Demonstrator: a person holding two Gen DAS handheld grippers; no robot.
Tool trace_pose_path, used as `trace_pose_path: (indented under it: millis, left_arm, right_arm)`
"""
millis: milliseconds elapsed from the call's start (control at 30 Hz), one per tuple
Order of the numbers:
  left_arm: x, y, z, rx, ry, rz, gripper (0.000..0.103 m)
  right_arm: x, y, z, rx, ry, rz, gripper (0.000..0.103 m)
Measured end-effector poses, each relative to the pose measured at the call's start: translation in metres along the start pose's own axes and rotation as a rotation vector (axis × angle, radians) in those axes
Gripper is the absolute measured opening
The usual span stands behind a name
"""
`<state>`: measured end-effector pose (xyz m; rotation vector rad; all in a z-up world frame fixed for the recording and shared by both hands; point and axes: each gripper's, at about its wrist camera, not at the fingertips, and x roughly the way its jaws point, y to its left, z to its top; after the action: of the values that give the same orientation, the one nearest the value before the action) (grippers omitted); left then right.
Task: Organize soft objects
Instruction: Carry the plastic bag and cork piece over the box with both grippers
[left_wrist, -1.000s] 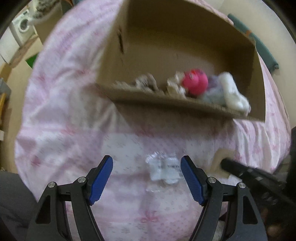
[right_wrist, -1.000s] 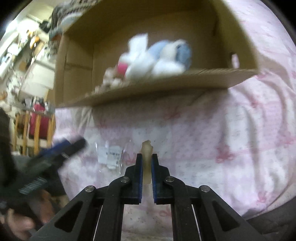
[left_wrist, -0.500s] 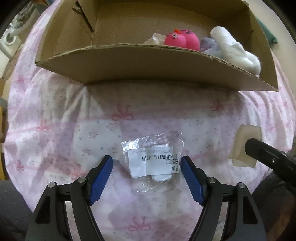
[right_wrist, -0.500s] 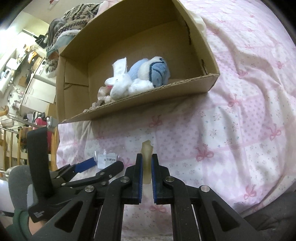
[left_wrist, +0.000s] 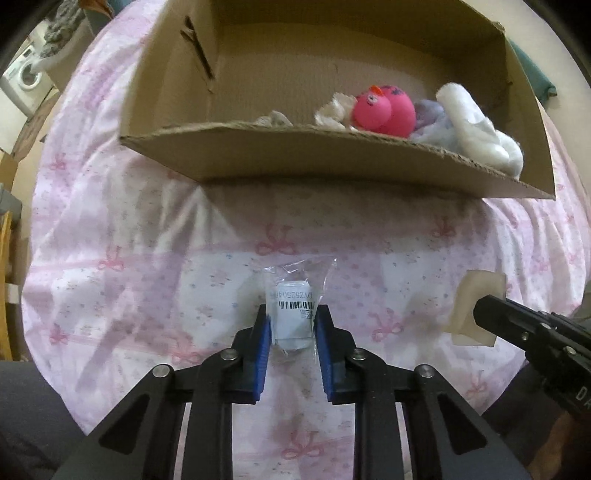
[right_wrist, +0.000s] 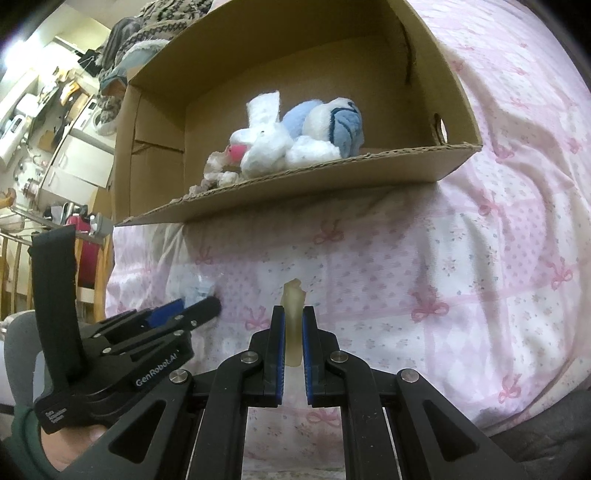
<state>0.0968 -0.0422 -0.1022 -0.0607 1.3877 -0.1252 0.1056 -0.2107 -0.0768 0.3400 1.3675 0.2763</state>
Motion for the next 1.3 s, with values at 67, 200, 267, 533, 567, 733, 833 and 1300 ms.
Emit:
trace_pose_path:
  millis: [67,200,267,533,567,733,833,1300]
  left_arm:
    - [-0.004,0.004,0.001,-0.011,-0.021,0.017,0.021]
    - [-0.012,0.015,0.0,-0.044,-0.03,0.043,0.021]
    - [-0.012,0.02,0.001,-0.056,-0.028,0.06,0.021]
    - [-0.008,0.026,0.002,-0.062,-0.042,0.104,0.021]
    - [-0.01,0.025,0.001,-0.053,-0.045,0.121,0.021]
    - [-0.021,0.018,-0.007,-0.023,-0.077,0.138,0.021]
    - [-0.036,0.014,-0.012,-0.021,-0.112,0.149,0.021]
    - [-0.117,0.038,0.001,-0.143,-0.317,0.082,0.021]
  right_arm:
    - [0.0,-0.001,0.0,0.0,0.0,-0.004,0.01]
    - [-0.001,0.0,0.0,0.0,-0.003,-0.005,0.01]
    - [0.0,0.002,-0.001,-0.006,-0.005,-0.005,0.01]
    - [-0.002,0.005,-0.002,-0.02,-0.014,0.003,0.01]
    - [-0.003,0.006,-0.002,-0.023,-0.016,0.008,0.01]
    - [-0.006,0.009,-0.003,-0.037,-0.027,0.025,0.01]
    - [-0.01,0.011,-0.004,-0.042,-0.037,0.036,0.01]
    - [-0.069,0.004,0.005,0.014,-0.229,0.238,0.01]
